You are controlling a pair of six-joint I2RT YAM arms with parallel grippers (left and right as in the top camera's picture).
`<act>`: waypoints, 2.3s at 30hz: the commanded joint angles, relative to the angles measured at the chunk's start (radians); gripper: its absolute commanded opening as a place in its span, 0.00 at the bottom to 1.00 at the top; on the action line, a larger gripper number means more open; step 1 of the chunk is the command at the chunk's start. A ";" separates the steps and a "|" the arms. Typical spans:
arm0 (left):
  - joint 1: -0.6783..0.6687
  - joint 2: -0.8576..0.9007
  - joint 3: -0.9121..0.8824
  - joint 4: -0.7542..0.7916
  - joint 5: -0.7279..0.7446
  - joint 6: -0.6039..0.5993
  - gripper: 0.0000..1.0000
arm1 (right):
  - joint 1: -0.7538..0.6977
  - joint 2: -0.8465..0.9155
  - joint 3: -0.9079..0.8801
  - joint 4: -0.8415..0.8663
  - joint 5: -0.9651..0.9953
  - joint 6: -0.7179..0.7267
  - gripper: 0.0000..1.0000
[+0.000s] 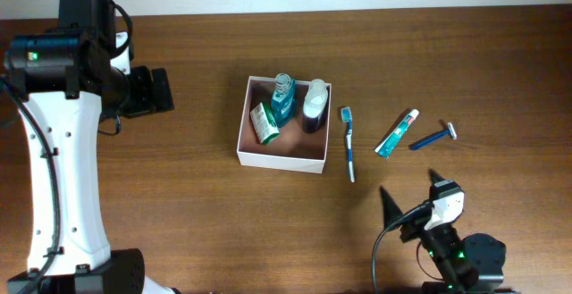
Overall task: Pack container
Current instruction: 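Reach the right gripper to the blue-white toothbrush and grasp it, then lift the toothbrush and lower it into the box, then release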
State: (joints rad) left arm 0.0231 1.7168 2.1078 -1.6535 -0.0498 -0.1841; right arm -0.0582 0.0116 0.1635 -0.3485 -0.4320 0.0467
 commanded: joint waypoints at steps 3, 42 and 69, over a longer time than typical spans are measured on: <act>0.002 0.000 0.014 -0.001 -0.019 -0.002 0.99 | -0.006 -0.007 0.000 -0.035 -0.282 0.430 0.99; 0.002 0.000 0.014 -0.001 -0.019 -0.002 0.99 | 0.308 1.860 1.128 -0.525 0.430 0.336 0.78; 0.002 0.000 0.014 -0.001 -0.019 -0.002 0.99 | 0.397 1.976 1.124 -0.372 0.511 0.415 0.53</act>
State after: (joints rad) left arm 0.0231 1.7168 2.1078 -1.6535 -0.0608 -0.1841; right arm 0.3462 1.9583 1.2800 -0.7139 0.0528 0.4339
